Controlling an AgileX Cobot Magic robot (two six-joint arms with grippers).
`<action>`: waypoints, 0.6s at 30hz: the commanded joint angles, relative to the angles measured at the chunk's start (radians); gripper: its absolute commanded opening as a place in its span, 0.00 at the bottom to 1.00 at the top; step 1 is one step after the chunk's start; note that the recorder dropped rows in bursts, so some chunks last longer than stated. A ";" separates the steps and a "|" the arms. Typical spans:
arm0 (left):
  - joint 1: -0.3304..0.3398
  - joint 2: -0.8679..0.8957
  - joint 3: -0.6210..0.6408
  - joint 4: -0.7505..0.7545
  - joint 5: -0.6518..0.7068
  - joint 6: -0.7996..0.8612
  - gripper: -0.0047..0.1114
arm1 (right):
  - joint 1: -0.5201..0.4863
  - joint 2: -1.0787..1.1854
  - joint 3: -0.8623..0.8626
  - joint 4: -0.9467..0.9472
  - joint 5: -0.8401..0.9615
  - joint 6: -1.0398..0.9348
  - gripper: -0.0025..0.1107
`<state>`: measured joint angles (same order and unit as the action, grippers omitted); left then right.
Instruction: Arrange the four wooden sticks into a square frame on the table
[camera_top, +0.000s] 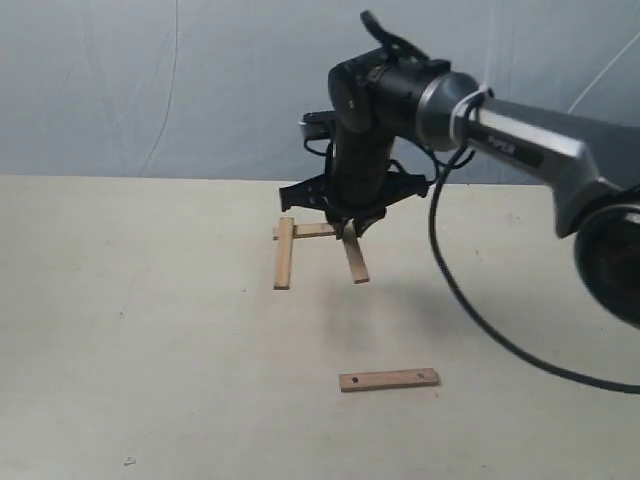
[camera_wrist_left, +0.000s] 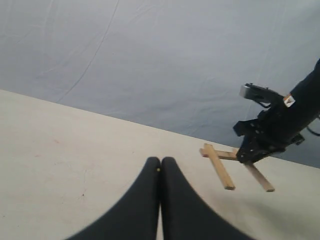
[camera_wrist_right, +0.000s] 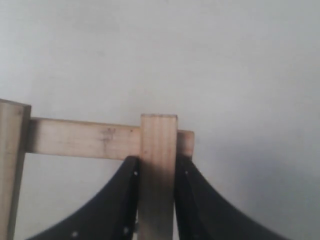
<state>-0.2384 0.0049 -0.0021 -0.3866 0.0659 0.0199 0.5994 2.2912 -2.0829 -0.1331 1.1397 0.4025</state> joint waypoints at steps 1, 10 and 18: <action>0.001 -0.005 0.002 -0.002 0.002 -0.004 0.04 | -0.042 -0.139 0.192 -0.007 -0.022 -0.051 0.01; 0.001 -0.005 0.002 -0.002 0.002 -0.004 0.04 | -0.080 -0.293 0.657 -0.003 -0.308 -0.009 0.01; 0.001 -0.005 0.002 0.000 0.004 -0.004 0.04 | -0.080 -0.291 0.764 0.015 -0.433 0.019 0.01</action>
<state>-0.2384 0.0049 -0.0021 -0.3866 0.0665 0.0199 0.5296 2.0116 -1.3409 -0.1196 0.7521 0.4100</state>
